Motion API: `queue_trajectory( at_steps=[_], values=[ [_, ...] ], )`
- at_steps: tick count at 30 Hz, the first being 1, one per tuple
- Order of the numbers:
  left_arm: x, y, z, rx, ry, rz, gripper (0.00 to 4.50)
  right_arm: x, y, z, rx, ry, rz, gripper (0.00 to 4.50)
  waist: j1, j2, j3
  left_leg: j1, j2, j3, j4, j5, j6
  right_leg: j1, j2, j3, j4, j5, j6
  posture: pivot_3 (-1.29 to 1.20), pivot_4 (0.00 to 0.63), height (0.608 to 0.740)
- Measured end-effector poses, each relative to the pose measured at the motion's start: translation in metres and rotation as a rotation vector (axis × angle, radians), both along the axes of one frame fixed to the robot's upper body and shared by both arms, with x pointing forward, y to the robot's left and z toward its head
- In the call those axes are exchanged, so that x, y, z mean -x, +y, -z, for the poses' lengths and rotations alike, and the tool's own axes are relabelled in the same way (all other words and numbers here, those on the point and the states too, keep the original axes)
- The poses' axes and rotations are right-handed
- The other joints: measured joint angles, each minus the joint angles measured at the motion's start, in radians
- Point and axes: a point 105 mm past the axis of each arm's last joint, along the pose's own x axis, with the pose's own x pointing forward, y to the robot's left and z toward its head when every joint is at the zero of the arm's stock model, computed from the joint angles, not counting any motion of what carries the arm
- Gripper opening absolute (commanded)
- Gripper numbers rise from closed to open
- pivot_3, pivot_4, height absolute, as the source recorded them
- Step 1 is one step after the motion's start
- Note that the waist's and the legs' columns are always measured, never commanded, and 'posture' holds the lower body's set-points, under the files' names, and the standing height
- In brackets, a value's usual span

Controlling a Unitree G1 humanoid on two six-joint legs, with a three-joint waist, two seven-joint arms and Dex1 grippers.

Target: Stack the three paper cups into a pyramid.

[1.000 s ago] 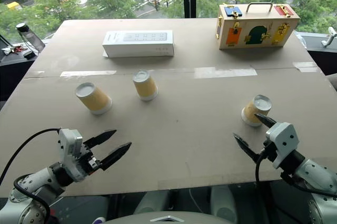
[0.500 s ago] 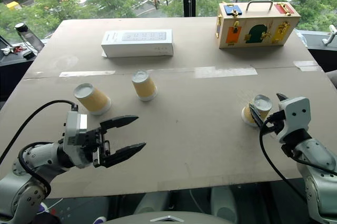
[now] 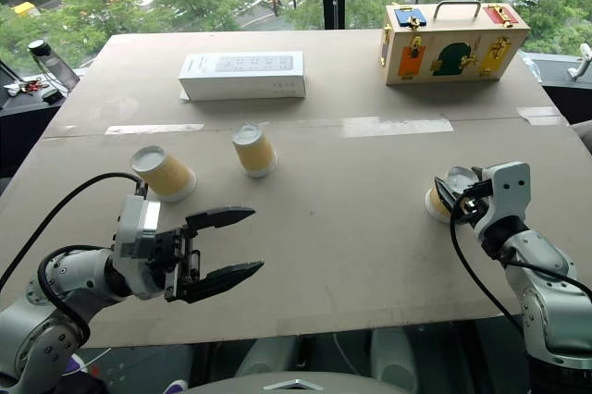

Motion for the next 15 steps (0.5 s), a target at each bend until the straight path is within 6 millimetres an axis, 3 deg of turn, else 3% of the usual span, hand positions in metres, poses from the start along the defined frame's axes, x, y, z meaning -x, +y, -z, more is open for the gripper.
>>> queue_trajectory(
  at_steps=[1, 4, 9, 12, 13, 15],
  values=[
    [0.0, 0.0, 0.001, 0.002, 0.005, -0.005, 4.5, 0.0, 0.001, -0.001, -0.002, -0.002, -0.006, 2.41, 0.0, 0.0, 0.0, 0.0, 0.0, 0.0, 0.0, 0.0, 0.0, 0.0, 0.0, 0.0, 0.0, 0.0, 0.0, 0.0, 0.15, 0.74],
    [0.0, 0.002, 0.004, 0.021, 0.016, -0.035, 4.5, 0.0, 0.009, -0.005, -0.017, -0.016, -0.052, 2.41, 0.0, 0.001, 0.0, 0.0, 0.0, 0.0, 0.0, 0.0, 0.0, 0.0, 0.0, 0.0, 0.0, 0.0, 0.0, 0.0, 0.15, 0.74],
    [-0.002, 0.014, 0.016, 0.029, 0.033, -0.126, 4.5, -0.002, 0.039, -0.015, -0.04, -0.025, -0.199, 2.41, -0.007, 0.001, 0.001, 0.0, 0.0, 0.001, 0.0, 0.0, 0.0, 0.0, 0.0, 0.001, 0.0, 0.0, 0.0, 0.0, 0.15, 0.74],
    [-0.003, 0.027, 0.023, 0.04, 0.055, -0.207, 4.5, -0.005, 0.07, -0.023, -0.013, -0.045, -0.343, 2.41, -0.015, 0.001, 0.001, 0.0, 0.001, 0.0, 0.0, 0.0, 0.0, -0.001, 0.0, 0.0, 0.0, 0.0, 0.0, 0.0, 0.15, 0.74],
    [-0.004, 0.032, 0.024, 0.035, 0.04, -0.245, 4.5, -0.007, 0.089, -0.026, 0.021, -0.052, -0.427, 2.41, -0.02, 0.001, 0.001, 0.0, 0.001, 0.0, 0.0, 0.0, 0.0, -0.001, 0.0, 0.0, 0.0, 0.0, 0.0, 0.0, 0.15, 0.74],
    [-0.007, 0.04, 0.023, 0.045, 0.002, -0.302, 4.5, -0.011, 0.107, -0.022, 0.059, -0.039, -0.502, 2.41, -0.02, 0.0, 0.0, 0.0, 0.001, -0.001, 0.0, 0.0, 0.0, -0.001, 0.0, -0.001, 0.0, 0.0, 0.0, 0.0, 0.15, 0.74]
  ],
)
